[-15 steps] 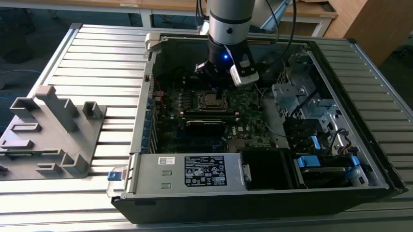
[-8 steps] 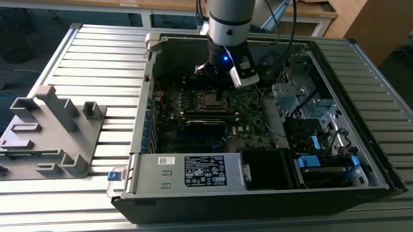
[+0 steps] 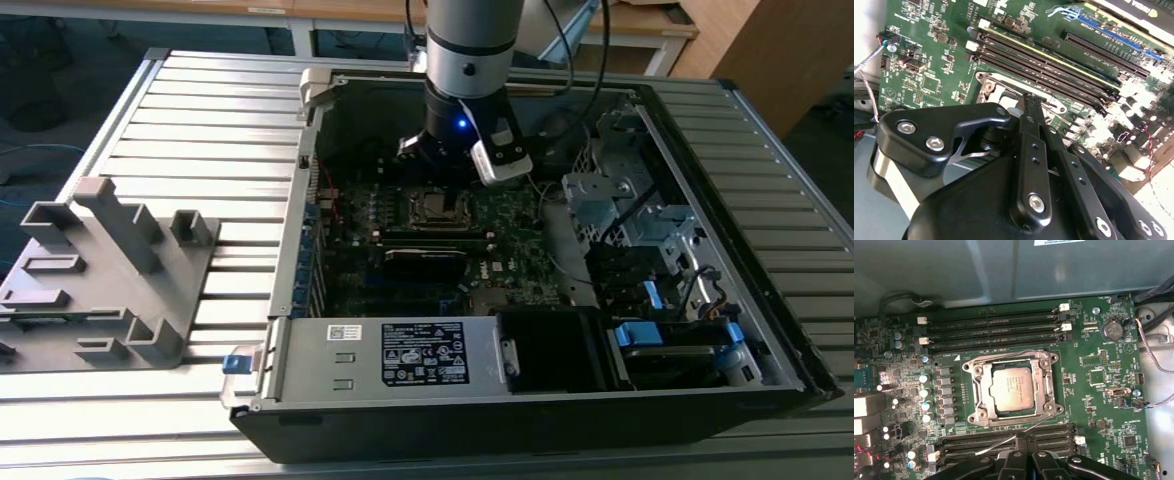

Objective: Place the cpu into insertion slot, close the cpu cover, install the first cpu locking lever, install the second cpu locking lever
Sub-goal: 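Install the second cpu locking lever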

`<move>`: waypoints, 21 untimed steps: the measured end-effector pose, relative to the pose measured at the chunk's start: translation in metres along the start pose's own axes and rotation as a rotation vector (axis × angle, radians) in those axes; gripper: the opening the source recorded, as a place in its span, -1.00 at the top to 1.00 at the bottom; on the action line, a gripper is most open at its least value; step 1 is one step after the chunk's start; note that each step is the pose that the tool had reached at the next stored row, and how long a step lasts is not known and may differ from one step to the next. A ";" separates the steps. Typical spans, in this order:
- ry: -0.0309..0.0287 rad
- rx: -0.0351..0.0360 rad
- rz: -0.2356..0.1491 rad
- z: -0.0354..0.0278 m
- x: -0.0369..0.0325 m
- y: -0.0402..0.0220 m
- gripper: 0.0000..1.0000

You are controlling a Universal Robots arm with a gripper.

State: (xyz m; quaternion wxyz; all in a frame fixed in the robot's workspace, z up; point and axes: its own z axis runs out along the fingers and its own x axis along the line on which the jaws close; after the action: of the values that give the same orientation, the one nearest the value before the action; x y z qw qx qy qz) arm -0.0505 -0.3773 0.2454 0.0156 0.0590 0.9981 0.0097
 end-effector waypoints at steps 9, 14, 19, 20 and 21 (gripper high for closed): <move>0.0001 0.0003 0.000 0.0009 0.0077 -0.0010 0.80; 0.0001 0.0002 0.000 0.0009 0.0097 -0.0013 0.80; 0.0002 0.0005 0.000 0.0003 0.0099 -0.0014 0.80; 0.0001 0.0002 0.000 0.0000 0.0099 -0.0013 0.80; 0.0000 0.0000 0.000 0.0000 0.0099 -0.0013 0.80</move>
State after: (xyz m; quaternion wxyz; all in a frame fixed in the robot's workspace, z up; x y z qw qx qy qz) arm -0.0604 -0.3774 0.2451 0.0156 0.0590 0.9981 0.0097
